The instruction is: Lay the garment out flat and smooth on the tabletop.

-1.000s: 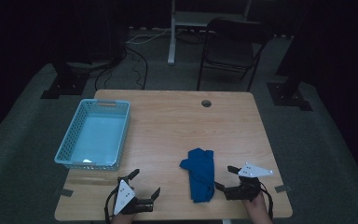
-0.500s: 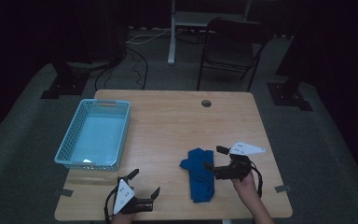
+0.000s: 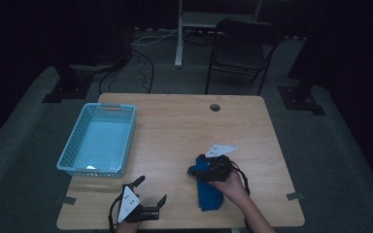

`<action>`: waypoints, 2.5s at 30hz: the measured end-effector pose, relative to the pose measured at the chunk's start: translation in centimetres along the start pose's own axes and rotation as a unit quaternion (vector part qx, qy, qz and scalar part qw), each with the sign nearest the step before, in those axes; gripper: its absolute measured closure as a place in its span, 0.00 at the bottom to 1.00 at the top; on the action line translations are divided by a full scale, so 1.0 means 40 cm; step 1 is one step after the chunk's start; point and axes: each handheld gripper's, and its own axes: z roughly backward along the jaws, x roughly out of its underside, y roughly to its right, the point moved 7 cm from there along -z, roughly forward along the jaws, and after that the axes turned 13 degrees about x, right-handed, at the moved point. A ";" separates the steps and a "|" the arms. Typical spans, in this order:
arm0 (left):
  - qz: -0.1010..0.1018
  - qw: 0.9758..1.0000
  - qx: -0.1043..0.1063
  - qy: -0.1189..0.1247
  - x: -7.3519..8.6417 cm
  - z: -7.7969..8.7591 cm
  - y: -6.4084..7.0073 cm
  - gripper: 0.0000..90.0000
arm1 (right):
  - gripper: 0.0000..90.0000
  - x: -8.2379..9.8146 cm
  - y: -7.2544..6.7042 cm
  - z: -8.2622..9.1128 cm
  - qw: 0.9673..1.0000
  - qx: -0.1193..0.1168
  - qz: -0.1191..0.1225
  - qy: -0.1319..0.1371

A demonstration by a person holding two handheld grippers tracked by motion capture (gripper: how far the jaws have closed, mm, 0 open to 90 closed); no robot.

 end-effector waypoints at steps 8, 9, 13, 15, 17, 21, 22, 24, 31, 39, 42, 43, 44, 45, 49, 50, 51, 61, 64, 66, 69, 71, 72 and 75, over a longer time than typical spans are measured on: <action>0.000 1.000 0.003 -0.001 0.000 0.001 0.000 0.00 | 0.35 0.055 -0.014 -0.100 0.997 0.006 0.030 -0.069; -0.001 1.000 0.003 -0.001 0.000 0.001 0.000 0.00 | 0.35 0.060 -0.013 -0.105 0.997 0.008 0.030 -0.075; -0.001 1.000 0.004 -0.001 0.000 0.002 0.000 0.00 | 0.36 0.079 -0.008 -0.123 0.995 0.020 0.041 -0.090; -0.001 1.000 0.004 -0.001 0.000 0.002 0.001 0.00 | 0.37 0.090 -0.007 -0.131 0.994 0.025 0.046 -0.092; -0.001 1.000 0.004 -0.001 0.000 0.002 0.001 0.00 | 0.42 0.091 -0.005 -0.131 0.994 0.032 0.047 -0.088; -0.002 1.000 0.004 -0.001 0.000 0.001 0.001 0.00 | 0.61 0.094 0.005 -0.129 0.993 0.057 0.058 -0.083; -0.001 1.000 0.004 -0.001 0.000 0.001 0.001 0.00 | 0.71 0.093 0.011 -0.127 0.993 0.065 0.056 -0.084; -0.001 1.000 0.003 -0.001 0.000 0.001 0.001 0.00 | 0.77 0.093 0.014 -0.125 0.992 0.069 0.057 -0.084; 0.002 1.000 0.003 0.000 0.000 0.001 0.001 0.00 | 0.95 0.062 0.033 -0.082 0.996 0.066 0.022 -0.060; 0.004 1.000 0.003 0.001 0.000 0.002 0.000 0.00 | 0.95 0.036 0.060 0.037 0.998 0.070 -0.001 -0.007; 0.005 1.000 0.002 0.002 0.000 0.002 0.000 0.00 | 0.95 0.037 0.080 0.086 0.997 0.071 -0.014 0.008; 0.005 1.000 0.001 0.002 0.000 0.002 0.000 0.00 | 0.95 0.040 0.089 0.103 0.997 0.072 -0.019 0.012; 0.005 1.000 0.001 0.003 0.000 0.002 0.000 0.00 | 0.95 0.046 0.100 0.124 0.997 0.074 -0.028 0.017; 0.005 1.000 0.001 0.003 0.000 0.002 0.000 0.00 | 0.95 0.052 0.110 0.140 0.996 0.074 -0.035 0.021; 0.003 1.000 -0.001 0.002 0.000 0.003 0.000 0.00 | 0.95 0.092 0.150 0.194 0.994 0.085 -0.058 0.029; 0.003 1.000 -0.001 0.002 0.000 0.003 0.000 0.00 | 0.95 0.107 0.160 0.205 0.994 0.087 -0.065 0.031; 0.003 1.000 -0.001 0.002 0.000 0.003 0.000 0.00 | 0.95 0.123 0.168 0.215 0.993 0.088 -0.074 0.032; -0.002 1.000 0.002 0.000 0.000 0.001 0.003 0.00 | 0.89 0.349 0.235 0.287 0.982 0.108 -0.157 -0.009; 0.001 1.000 0.003 -0.004 0.001 0.000 0.002 0.00 | 0.89 0.420 0.251 0.302 0.977 0.123 -0.173 -0.031; 0.003 1.000 0.005 -0.010 0.002 -0.002 0.001 0.00 | 0.89 0.452 0.260 0.312 0.974 0.136 -0.178 -0.042; 0.001 1.000 0.013 -0.020 0.003 -0.007 0.003 0.00 | 0.89 0.494 0.275 0.339 0.969 0.166 -0.175 -0.053; 0.010 0.999 0.030 -0.033 0.005 -0.014 0.007 0.00 | 0.89 0.514 0.284 0.358 0.966 0.178 -0.182 -0.051; 0.012 0.998 0.038 -0.041 0.006 -0.017 0.010 0.00 | 0.87 0.521 0.289 0.366 0.965 0.182 -0.184 -0.050; 0.045 0.994 0.070 -0.067 0.010 -0.034 0.023 0.00 | 0.78 0.524 0.296 0.379 0.963 0.185 -0.191 -0.039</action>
